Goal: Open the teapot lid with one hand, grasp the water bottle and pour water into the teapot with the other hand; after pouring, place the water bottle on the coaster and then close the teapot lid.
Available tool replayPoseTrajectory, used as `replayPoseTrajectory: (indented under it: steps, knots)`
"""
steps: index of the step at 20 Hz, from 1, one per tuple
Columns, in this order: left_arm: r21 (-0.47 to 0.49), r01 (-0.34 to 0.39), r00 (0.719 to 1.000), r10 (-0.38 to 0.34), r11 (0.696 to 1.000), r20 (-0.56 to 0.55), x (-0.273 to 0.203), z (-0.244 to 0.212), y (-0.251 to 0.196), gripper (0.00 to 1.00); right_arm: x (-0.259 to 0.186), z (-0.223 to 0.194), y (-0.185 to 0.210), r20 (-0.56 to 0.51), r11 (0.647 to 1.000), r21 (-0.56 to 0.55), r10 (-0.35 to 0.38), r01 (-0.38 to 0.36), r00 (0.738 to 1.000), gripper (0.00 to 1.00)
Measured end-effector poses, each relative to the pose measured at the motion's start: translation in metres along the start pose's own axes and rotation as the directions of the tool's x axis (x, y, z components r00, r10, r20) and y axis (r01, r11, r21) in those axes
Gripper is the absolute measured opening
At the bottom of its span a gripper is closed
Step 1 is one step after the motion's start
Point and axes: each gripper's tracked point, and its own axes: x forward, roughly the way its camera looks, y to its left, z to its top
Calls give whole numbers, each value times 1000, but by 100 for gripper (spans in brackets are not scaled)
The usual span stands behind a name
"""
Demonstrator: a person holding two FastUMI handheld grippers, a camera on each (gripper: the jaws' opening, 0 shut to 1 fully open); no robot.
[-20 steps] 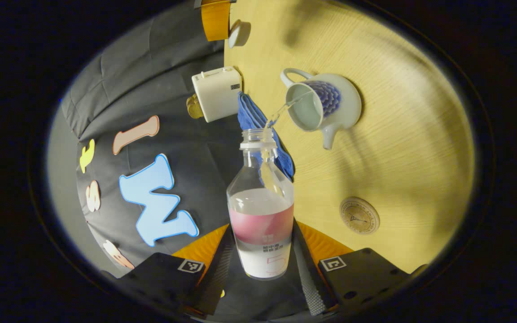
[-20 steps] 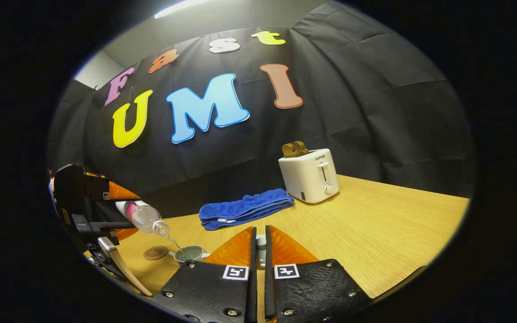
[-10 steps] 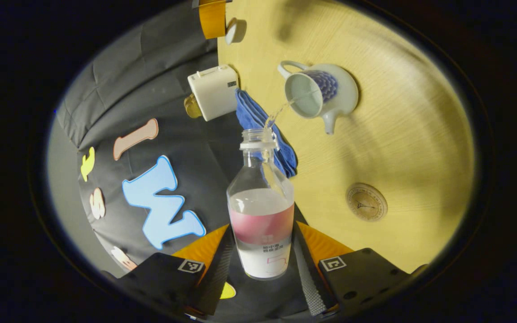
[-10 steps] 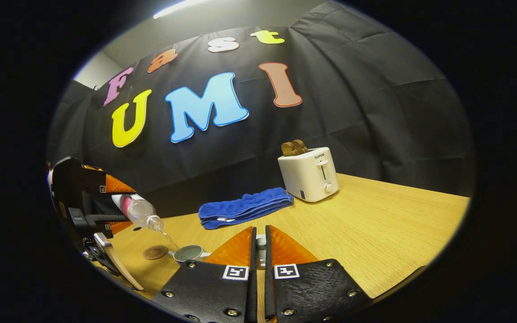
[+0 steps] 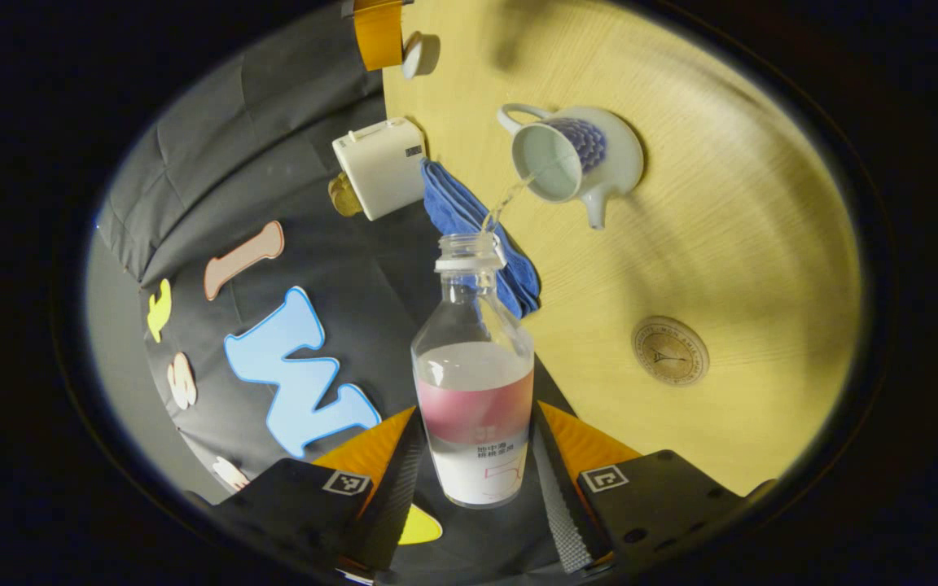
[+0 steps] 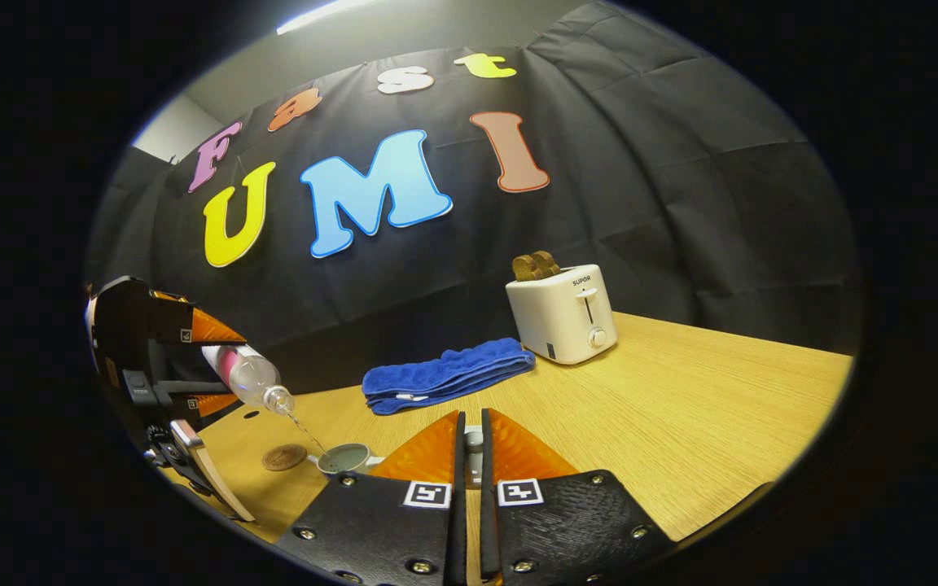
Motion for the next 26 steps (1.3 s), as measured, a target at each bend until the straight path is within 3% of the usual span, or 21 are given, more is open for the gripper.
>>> replayPoseTrajectory:
  steps: [26]
  knots:
    - [162,4,1000,-3,987,-7,-1,9,18,84,-3,3,0,7,999,28,19,-19,1000,6]
